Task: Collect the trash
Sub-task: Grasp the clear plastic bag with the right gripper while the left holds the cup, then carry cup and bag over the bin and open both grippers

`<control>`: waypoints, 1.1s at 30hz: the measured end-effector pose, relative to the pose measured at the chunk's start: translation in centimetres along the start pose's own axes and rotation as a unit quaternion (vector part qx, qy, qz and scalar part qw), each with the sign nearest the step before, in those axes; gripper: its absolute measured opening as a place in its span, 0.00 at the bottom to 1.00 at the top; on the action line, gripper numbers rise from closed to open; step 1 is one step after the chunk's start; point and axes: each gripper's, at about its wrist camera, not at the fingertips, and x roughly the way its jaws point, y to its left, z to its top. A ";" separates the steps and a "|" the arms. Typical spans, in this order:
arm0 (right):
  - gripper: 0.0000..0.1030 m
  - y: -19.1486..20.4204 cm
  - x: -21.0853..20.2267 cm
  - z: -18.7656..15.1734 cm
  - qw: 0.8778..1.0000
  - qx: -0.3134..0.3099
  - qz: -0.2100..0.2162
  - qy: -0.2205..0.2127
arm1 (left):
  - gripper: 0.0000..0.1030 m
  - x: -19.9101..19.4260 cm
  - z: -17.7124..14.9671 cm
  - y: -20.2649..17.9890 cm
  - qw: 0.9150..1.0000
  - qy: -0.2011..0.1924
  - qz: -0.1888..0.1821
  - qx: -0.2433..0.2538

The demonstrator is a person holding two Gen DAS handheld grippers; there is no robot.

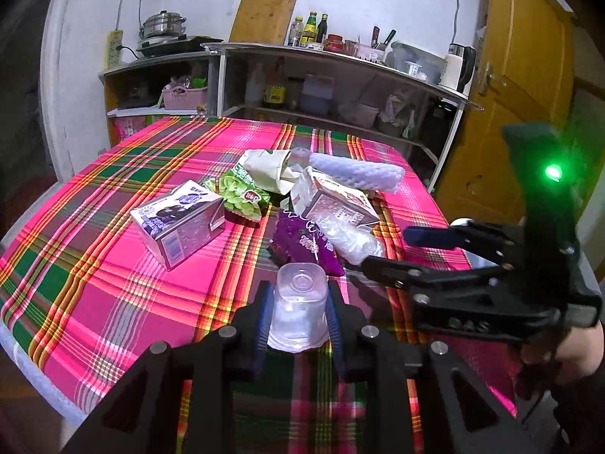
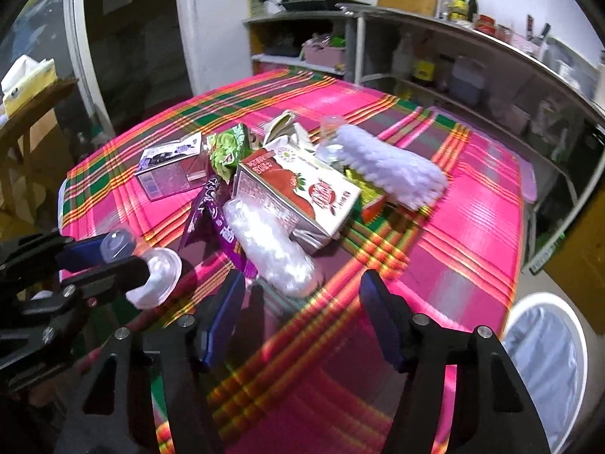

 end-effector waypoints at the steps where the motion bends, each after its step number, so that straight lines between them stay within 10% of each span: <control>1: 0.57 0.0 0.5 0.3 1.000 -0.003 0.005 0.005 | 0.27 0.0 -0.1 0.1 1.000 0.001 -0.001 -0.001; 9: 0.35 0.4 2.2 0.7 0.999 -0.009 0.033 0.030 | 0.27 0.2 -0.4 0.7 1.000 0.005 -0.006 -0.005; 33: 0.33 -6.1 -10.1 -9.3 0.984 0.172 -0.021 -0.034 | 0.27 -0.3 1.3 -7.4 0.994 0.005 -0.086 0.062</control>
